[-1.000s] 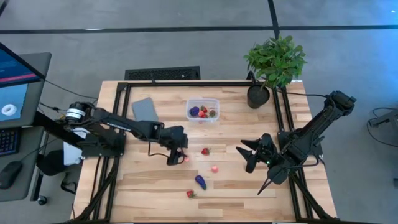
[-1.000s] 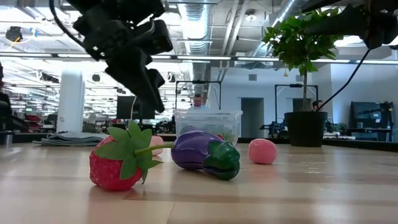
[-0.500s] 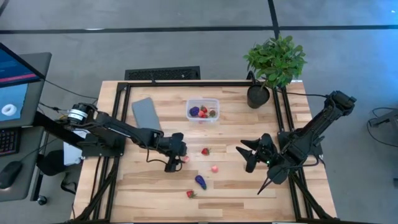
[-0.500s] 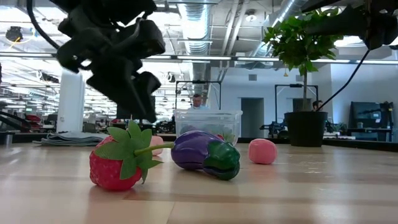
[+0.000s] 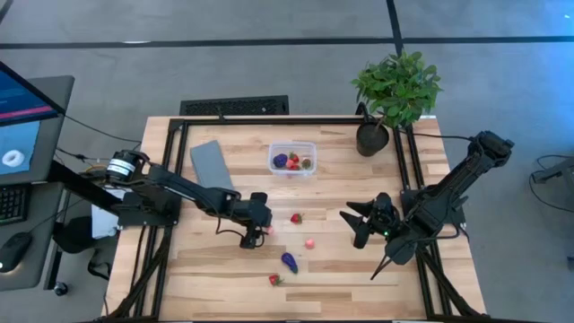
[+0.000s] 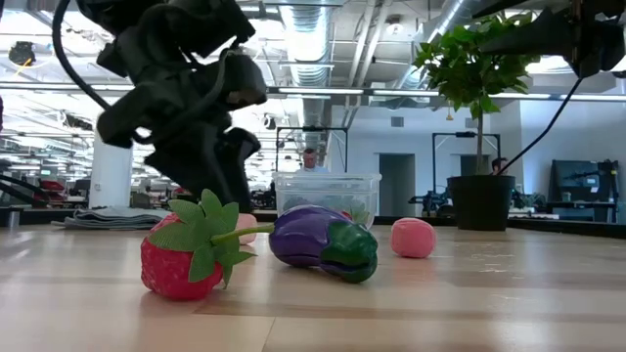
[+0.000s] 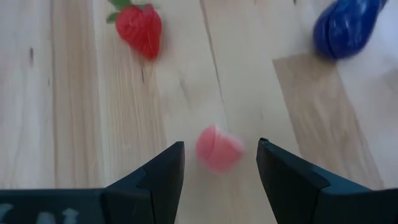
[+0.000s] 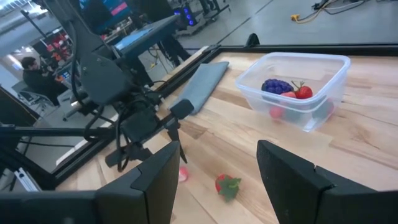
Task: Pick and placing Produce into tupperware
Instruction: Put the peach into the transparent bin
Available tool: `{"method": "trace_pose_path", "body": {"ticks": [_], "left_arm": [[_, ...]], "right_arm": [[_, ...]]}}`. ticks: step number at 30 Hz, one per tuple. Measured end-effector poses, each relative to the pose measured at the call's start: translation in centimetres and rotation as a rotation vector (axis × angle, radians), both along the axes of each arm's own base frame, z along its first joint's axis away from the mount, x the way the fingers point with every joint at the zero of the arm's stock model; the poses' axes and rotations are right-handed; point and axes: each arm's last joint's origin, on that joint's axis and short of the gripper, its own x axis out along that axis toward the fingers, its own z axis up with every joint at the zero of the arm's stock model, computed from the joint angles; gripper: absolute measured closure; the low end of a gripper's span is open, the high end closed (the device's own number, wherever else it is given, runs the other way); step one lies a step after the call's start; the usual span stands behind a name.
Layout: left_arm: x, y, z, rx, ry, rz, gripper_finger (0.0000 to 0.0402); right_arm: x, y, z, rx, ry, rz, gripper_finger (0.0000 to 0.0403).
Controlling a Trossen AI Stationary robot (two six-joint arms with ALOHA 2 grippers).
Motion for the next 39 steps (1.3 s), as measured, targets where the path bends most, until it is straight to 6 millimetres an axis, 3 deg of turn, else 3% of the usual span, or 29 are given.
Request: {"method": "trace_pose_path", "body": {"ticks": [9, 22, 39], "left_arm": [[0.3, -0.3, -1.4, -0.014, 0.035, -0.008, 0.0212], [0.4, -0.3, -1.3, -0.021, 0.016, -0.001, 0.0212], [0.4, -0.2, -1.3, -0.003, 0.012, 0.029, 0.0212]], "right_arm": [[0.0, 0.0, -0.1, -0.008, 0.008, 0.0, 0.0163], [-0.1, -0.1, -0.1, -0.014, 0.013, -0.001, 0.0166], [-0.1, -0.1, -0.1, -0.007, 0.008, -0.004, 0.0223]]}}
